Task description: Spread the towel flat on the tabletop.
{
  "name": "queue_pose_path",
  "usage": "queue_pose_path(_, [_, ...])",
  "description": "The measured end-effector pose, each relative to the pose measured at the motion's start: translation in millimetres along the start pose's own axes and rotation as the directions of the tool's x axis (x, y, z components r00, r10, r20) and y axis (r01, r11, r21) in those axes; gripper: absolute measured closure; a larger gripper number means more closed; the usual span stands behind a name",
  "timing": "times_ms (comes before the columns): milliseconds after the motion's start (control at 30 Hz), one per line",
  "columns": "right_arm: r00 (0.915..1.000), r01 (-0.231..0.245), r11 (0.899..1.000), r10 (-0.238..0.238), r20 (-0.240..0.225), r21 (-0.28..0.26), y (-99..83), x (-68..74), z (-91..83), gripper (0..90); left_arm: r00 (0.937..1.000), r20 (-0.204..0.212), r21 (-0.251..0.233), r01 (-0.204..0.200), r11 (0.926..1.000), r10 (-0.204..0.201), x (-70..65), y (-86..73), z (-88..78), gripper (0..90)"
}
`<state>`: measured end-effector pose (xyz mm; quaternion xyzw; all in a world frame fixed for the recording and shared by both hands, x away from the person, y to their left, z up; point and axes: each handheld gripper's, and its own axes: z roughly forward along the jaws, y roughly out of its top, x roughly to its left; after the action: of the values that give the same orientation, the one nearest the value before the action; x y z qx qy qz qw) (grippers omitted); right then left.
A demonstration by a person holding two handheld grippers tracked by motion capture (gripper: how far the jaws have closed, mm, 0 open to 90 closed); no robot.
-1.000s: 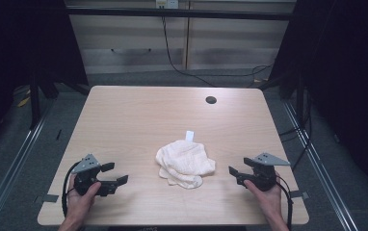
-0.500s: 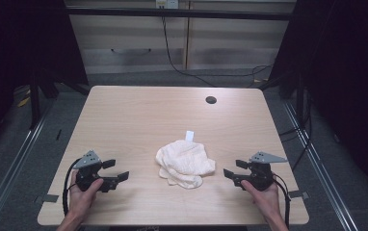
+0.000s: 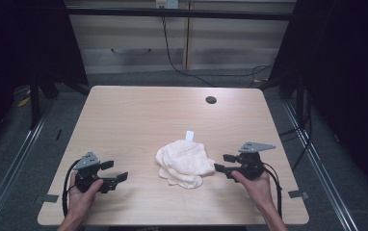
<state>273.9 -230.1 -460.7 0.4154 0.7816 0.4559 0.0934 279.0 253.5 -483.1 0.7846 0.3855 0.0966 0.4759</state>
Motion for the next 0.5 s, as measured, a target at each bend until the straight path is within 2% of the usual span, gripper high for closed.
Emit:
queue_pose_path(33, [0.9996,0.014,1.0,-0.014,-0.025,0.005,6.9,3.3,6.0,42.6,1.0,0.0,-0.01,-0.01,0.9999,0.01,-1.2,0.0,-2.5,19.7])
queue_pose_path(100, [0.999,0.032,0.999,-0.031,-0.033,0.022,13.7,7.5,11.8,41.5,0.9999,0.003,-0.019,-0.01,0.9998,0.01,-1.3,0.1,-4.5,19.5])
queue_pose_path(167, [0.9985,0.026,1.0,-0.025,-0.048,0.007,19.6,9.4,16.5,41.1,0.9999,0.008,-0.021,-0.006,0.9998,0.006,-0.9,-0.2,-5.0,19.1])
queue_pose_path(500, [0.9962,0.052,0.997,-0.048,-0.073,0.059,41.6,5.1,41.0,42.0,1.0,0.001,-0.002,-0.005,1.0,0.005,2.0,1.4,0.0,19.2])
